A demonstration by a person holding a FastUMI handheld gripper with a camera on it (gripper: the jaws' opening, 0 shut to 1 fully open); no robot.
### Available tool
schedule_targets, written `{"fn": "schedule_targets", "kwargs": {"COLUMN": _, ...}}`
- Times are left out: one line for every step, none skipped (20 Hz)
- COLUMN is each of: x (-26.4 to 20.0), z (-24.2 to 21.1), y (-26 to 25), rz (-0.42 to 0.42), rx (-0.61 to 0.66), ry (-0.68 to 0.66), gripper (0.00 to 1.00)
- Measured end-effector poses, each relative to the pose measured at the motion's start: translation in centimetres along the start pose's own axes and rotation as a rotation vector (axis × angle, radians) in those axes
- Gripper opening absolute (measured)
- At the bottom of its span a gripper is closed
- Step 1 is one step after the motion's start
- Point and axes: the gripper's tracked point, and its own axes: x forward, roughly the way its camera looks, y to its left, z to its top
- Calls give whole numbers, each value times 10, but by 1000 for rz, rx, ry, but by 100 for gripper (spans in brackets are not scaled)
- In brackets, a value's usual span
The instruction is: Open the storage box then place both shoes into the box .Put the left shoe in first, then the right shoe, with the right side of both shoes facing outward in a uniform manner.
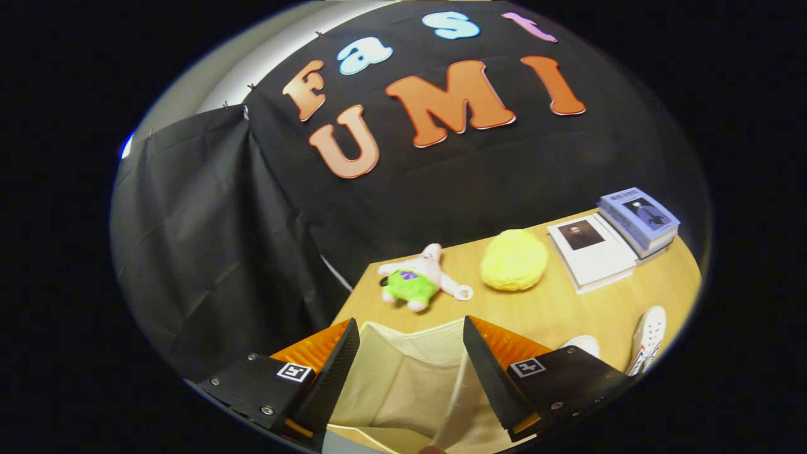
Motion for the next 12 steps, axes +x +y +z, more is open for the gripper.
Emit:
{"fn": "schedule_targets", "kwargs": {"x": -5, "z": 0, "y": -20, "rz": -43, "rx": -1, "ry": -6, "gripper": 98}}
{"fn": "schedule_targets", "kwargs": {"x": -8, "z": -2, "y": -39, "rz": -83, "rx": -1, "ry": -9, "gripper": 98}}
{"fn": "schedule_targets", "kwargs": {"x": -13, "z": -4, "y": -58, "rz": -120, "rx": 3, "ry": -11, "gripper": 98}}
{"fn": "schedule_targets", "kwargs": {"x": -17, "z": -8, "y": -74, "rz": -155, "rx": 5, "ry": -10, "gripper": 98}}
{"fn": "schedule_targets", "kwargs": {"x": -22, "z": -12, "y": -91, "rz": -189, "rx": 7, "ry": -10, "gripper": 98}}
{"fn": "schedule_targets", "kwargs": {"x": -24, "z": -15, "y": -106, "rz": -221, "rx": 6, "ry": -8, "gripper": 98}}
{"fn": "schedule_targets", "kwargs": {"x": -28, "z": -20, "y": -121, "rz": -252, "rx": 4, "ry": -4, "gripper": 98}}
{"fn": "schedule_targets", "kwargs": {"x": -32, "z": -28, "y": -136, "rz": -285, "rx": -1, "ry": 1, "gripper": 98}}
{"fn": "schedule_targets", "kwargs": {"x": -36, "z": -35, "y": -149, "rz": -312, "rx": -3, "ry": 9, "gripper": 98}}
{"fn": "schedule_targets", "kwargs": {"x": -37, "z": -42, "y": -160, "rz": -333, "rx": -3, "ry": 19, "gripper": 98}}
{"fn": "schedule_targets", "kwargs": {"x": -40, "z": -49, "y": -169, "rz": -351, "rx": -2, "ry": 28, "gripper": 98}}
{"fn": "schedule_targets", "kwargs": {"x": -41, "z": -57, "y": -177, "rz": -363, "rx": 1, "ry": 43, "gripper": 99}}
